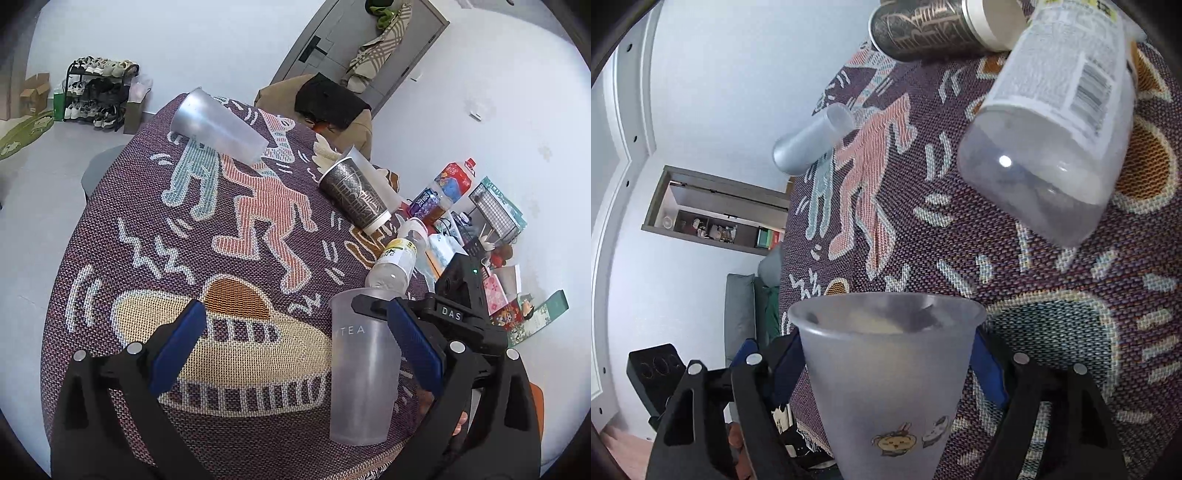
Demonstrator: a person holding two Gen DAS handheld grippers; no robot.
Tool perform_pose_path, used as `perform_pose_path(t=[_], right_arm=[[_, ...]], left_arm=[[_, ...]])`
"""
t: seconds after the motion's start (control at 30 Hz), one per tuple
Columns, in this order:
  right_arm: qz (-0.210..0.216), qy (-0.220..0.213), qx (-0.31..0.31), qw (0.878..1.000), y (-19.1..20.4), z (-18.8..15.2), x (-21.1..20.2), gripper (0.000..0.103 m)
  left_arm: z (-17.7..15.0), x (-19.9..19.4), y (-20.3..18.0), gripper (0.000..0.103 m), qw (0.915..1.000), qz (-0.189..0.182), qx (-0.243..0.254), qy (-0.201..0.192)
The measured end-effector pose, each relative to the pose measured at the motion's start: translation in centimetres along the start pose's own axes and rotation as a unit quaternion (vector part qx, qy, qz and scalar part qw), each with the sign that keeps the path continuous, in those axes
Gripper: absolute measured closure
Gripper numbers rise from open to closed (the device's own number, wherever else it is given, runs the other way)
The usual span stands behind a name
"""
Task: Flip cup upright
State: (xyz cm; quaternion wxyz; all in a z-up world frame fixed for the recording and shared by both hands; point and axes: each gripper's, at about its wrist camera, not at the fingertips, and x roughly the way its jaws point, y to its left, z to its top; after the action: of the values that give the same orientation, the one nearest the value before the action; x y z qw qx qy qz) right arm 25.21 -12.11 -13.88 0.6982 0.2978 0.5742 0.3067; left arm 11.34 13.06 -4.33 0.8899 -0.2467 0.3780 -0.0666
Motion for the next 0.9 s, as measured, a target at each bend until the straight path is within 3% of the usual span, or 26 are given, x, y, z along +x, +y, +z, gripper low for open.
perform_pose_path(t=[0.23, 0.4, 0.63, 0.8, 0.9], right_arm=[[0.026, -0.073, -0.07, 0.994, 2.6, -1.3, -5.6, 0.028], [0.004, -0.134, -0.145, 0.98, 5.6, -2.6, -9.1, 0.028], [-0.089, -0.226, -0.259, 0.935, 10.1, -5.0, -11.9, 0.028], [-0.128, -0.271, -0.325, 0.897, 11.8, -6.3, -11.4, 0.027], [-0.133, -0.281, -0.346, 0.885, 12.1, -7.1, -10.5, 0.027]], left_arm=[[0.2, -0.8, -0.2, 0.005, 0.9999, 0.001, 0.003, -0.014], [0.0, -1.4, -0.6, 0.005, 0.9995, 0.0, 0.013, -0.028], [-0.1, -2.0, -0.5, 0.005, 0.9992, 0.004, 0.014, -0.038], [-0.2, -2.3, 0.1, 0.005, 0.999, 0.006, 0.01, -0.043], [-0.3, -2.5, 0.6, 0.005, 0.9989, 0.009, 0.005, -0.045]])
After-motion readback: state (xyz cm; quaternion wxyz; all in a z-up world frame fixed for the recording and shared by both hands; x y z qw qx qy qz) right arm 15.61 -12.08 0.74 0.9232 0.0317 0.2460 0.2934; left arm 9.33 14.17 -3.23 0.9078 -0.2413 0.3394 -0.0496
